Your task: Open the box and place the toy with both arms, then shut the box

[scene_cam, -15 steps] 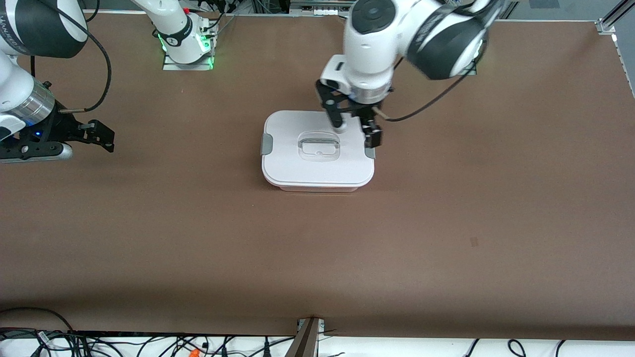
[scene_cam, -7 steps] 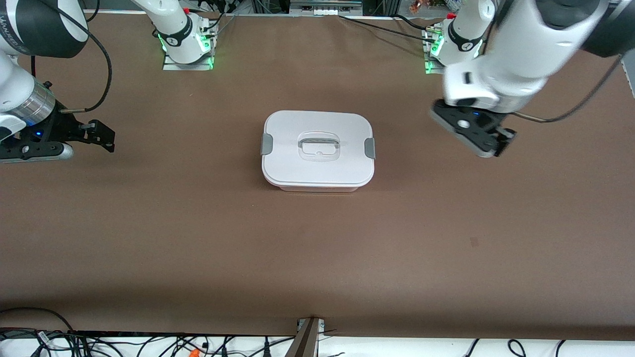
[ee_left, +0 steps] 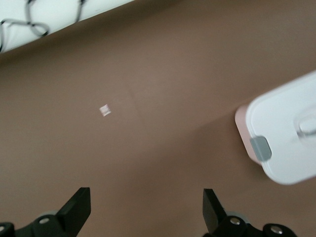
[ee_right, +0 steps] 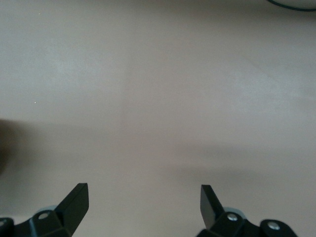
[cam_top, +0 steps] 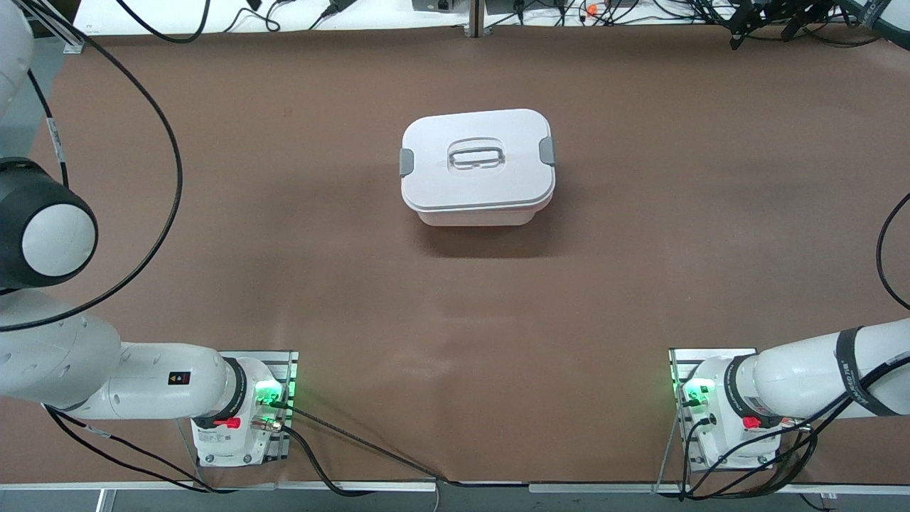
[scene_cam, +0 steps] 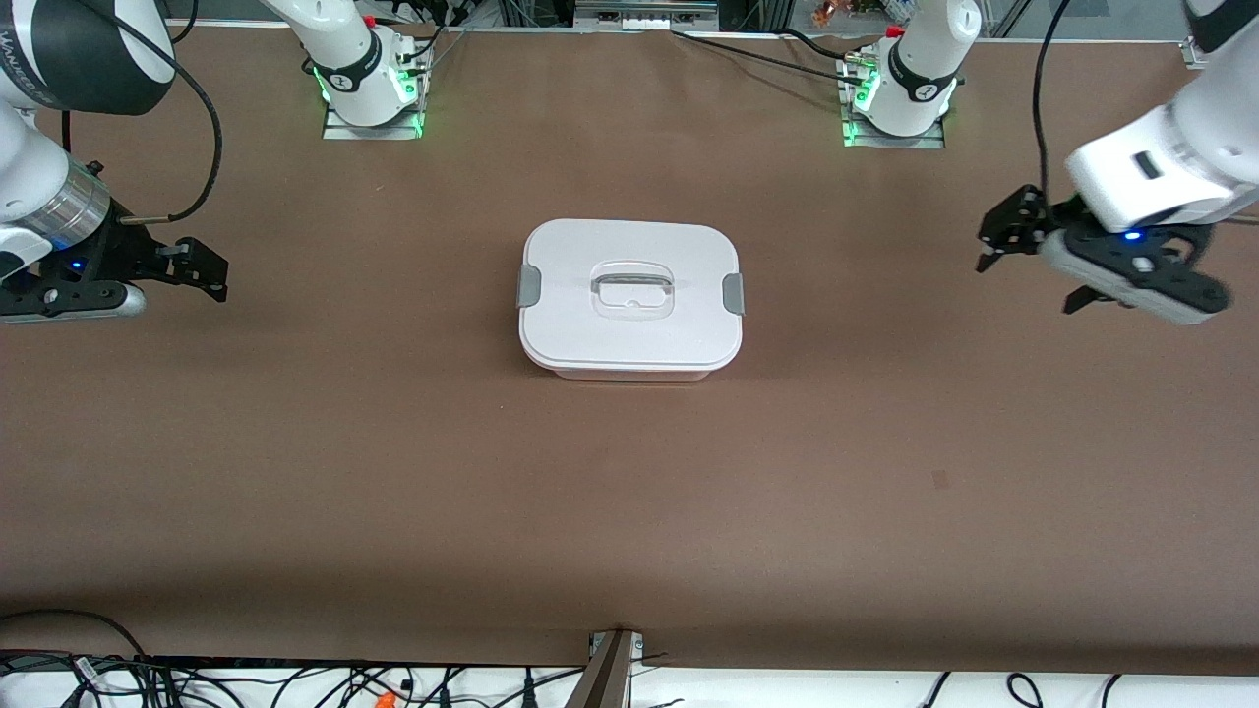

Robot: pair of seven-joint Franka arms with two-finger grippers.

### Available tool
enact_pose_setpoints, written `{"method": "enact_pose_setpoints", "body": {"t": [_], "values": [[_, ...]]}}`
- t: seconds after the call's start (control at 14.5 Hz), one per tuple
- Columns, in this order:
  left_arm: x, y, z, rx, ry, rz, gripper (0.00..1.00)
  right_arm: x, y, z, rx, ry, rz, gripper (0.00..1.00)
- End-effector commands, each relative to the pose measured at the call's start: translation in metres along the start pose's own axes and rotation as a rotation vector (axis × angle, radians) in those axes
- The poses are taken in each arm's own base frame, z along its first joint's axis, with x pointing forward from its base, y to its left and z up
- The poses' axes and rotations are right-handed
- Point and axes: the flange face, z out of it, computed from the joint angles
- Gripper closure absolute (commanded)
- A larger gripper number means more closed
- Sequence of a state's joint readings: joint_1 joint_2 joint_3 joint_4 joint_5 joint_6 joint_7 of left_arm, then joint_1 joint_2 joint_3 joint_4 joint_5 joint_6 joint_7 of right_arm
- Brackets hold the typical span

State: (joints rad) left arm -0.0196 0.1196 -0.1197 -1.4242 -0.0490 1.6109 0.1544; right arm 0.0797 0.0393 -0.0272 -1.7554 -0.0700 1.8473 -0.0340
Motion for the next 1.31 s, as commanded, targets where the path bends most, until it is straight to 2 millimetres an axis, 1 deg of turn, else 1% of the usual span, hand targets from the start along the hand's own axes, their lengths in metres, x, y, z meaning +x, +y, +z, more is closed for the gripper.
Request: {"method": "enact_pose_setpoints", "body": {"t": [0.0, 0.14, 0.28, 0.55, 0.62, 0.83, 0.96, 1.1, 1.24], "values": [[-0.028, -0.012, 0.004, 0.002, 0.011, -0.252, 0.0, -0.006, -0.005, -0.003, 0.017, 0.0, 0.011, 0.0], [-0.038, -0.027, 0.011, 0.01, -0.046, -0.295, 0.0, -0.006, -0.005, -0.003, 0.017, -0.001, 0.01, 0.0], [-0.039, -0.032, 0.019, 0.058, -0.079, -0.293, 0.0, -0.007, -0.005, -0.003, 0.017, -0.003, 0.011, 0.0], [-0.041, -0.046, 0.02, 0.073, -0.083, -0.307, 0.0, -0.007, -0.005, -0.004, 0.017, 0.0, 0.01, 0.0], [-0.037, -0.035, 0.021, 0.072, -0.083, -0.29, 0.0, -0.007, -0.004, -0.006, 0.017, 0.0, 0.012, 0.0], [-0.038, -0.035, 0.021, 0.071, -0.086, -0.289, 0.0, -0.014, -0.004, -0.02, 0.017, 0.013, 0.012, 0.0], [-0.038, -0.035, 0.022, 0.071, -0.088, -0.289, 0.0, -0.019, -0.006, -0.035, 0.016, 0.034, 0.009, 0.0], [-0.038, -0.036, 0.023, 0.071, -0.089, -0.289, 0.0, -0.019, -0.006, -0.038, 0.016, 0.04, 0.009, 0.0], [-0.038, -0.035, 0.022, 0.071, -0.091, -0.289, 0.0, -0.016, -0.006, -0.033, 0.016, 0.042, 0.009, 0.0]]}}
